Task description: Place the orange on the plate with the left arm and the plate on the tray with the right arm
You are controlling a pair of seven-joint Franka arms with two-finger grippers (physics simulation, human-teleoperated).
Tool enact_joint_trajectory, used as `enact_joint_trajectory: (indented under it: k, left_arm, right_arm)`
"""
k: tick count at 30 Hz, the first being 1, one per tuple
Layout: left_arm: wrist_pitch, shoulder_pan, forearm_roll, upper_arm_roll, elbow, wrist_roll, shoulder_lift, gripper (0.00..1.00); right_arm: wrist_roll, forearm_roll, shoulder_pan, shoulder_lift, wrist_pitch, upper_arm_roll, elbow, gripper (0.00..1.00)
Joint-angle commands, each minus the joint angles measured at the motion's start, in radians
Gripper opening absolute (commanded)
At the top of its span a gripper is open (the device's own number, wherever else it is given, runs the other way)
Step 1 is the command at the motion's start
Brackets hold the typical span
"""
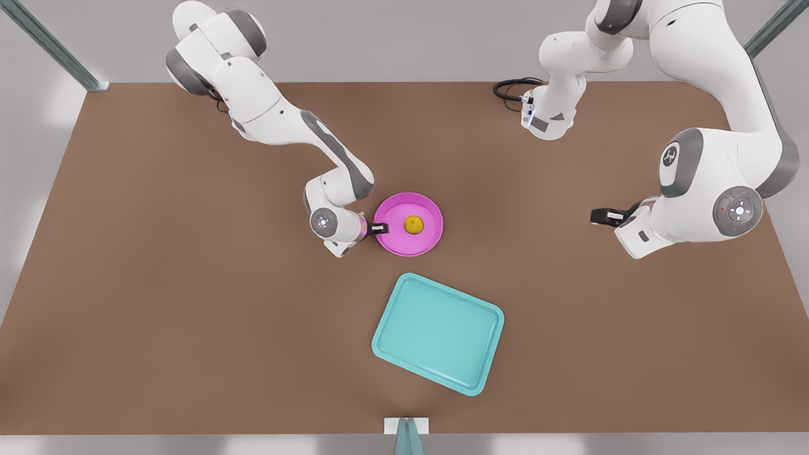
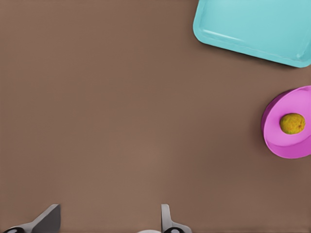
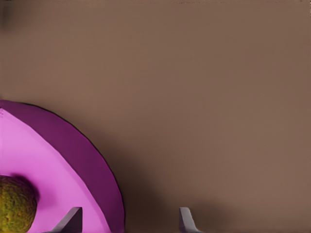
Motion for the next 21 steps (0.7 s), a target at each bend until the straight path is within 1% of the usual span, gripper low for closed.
enact_joint_trajectory:
  k: [1,5,6,9,14,21]
  left_arm:
    - [-0.004,-0.001,-0.003,0.0,0.001,0.044,0.0,1.0]
    - [-0.036,-0.004,-0.003,-0.006,0.001,0.035,-0.007,1.0]
    - [-0.038,-0.006,-0.004,-0.008,0.001,0.035,-0.007,1.0]
    - [-0.039,-0.006,-0.004,-0.009,0.001,0.035,-0.007,1.0]
    - [-0.039,-0.006,-0.006,-0.009,0.001,0.035,-0.006,1.0]
    - [-0.039,-0.006,-0.006,-0.009,0.001,0.035,-0.004,1.0]
  right_arm:
    - [0.024,-0.008,-0.001,0.0,0.001,0.0,-0.001,0.62]
    - [0.01,-0.008,-0.004,0.012,-0.006,0.001,0.007,0.53]
    - [0.01,-0.008,-0.007,0.012,-0.009,0.001,0.007,0.47]
    - [-0.007,-0.008,-0.01,0.006,-0.025,0.003,0.007,0.4]
    - [-0.059,-0.013,-0.016,0.003,-0.069,0.003,0.03,0.22]
    - [-0.06,-0.013,-0.018,0.028,-0.071,0.003,0.04,0.22]
